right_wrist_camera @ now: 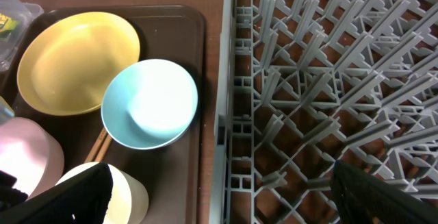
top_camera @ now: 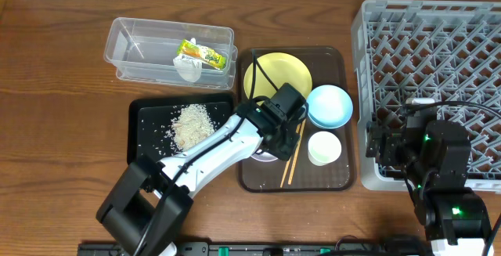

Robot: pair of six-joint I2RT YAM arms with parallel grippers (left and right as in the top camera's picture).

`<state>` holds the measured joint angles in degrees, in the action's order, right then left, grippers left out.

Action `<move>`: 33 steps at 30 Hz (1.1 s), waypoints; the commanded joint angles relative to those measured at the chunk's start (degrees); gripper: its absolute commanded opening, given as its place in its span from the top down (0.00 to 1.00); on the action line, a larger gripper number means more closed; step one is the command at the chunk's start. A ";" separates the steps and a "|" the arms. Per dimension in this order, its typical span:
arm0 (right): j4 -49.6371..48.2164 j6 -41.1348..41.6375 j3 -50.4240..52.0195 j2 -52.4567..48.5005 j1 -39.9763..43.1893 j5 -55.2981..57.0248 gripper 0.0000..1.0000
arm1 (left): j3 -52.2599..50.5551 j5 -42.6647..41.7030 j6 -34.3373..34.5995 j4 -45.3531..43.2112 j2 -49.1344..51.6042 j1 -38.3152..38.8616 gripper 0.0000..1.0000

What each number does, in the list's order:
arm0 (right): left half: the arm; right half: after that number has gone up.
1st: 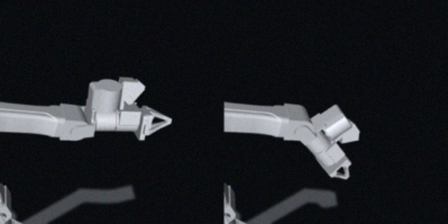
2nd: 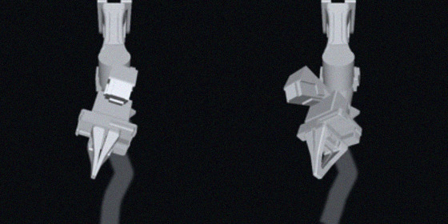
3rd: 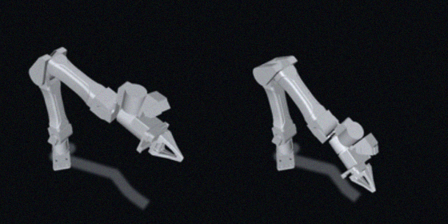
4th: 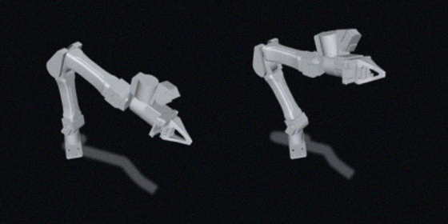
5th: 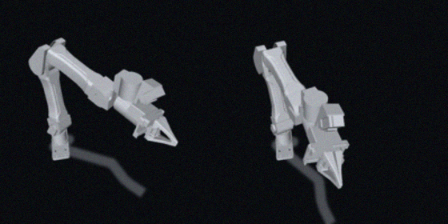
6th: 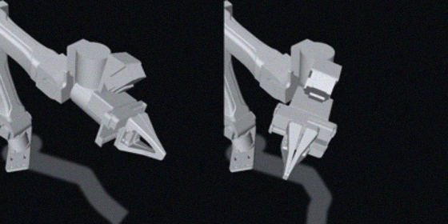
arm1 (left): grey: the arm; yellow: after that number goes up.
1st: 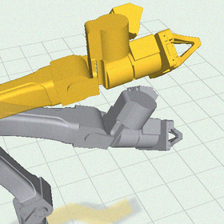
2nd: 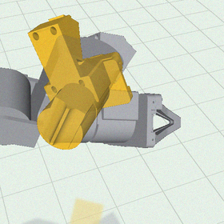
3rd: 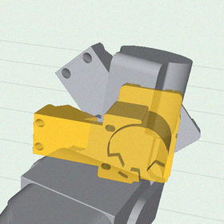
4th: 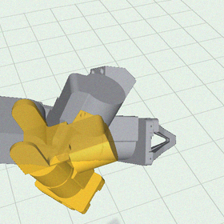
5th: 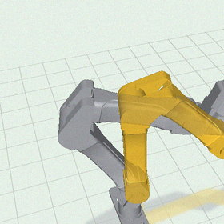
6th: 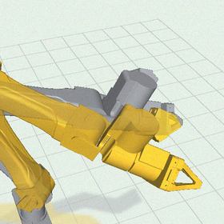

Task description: Sort waste into correct bins and load items into the dishwasher rack

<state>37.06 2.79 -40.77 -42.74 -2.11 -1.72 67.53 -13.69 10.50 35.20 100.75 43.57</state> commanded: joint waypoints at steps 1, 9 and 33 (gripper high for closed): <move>0.04 0.52 -1.01 0.13 -0.59 -0.22 0.01 | 1.90 1.31 0.26 0.31 -2.27 -1.53 0.60; 0.02 0.28 -1.03 0.13 -0.57 0.42 0.01 | 2.69 0.33 0.31 -5.70 -9.11 -2.78 0.47; 0.20 0.37 -1.01 0.13 -0.59 0.35 0.01 | 2.32 -5.38 1.31 -9.68 0.17 0.92 0.94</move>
<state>37.85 2.79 -40.77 -42.74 -2.11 -1.54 69.19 -18.96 11.05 24.69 104.12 46.76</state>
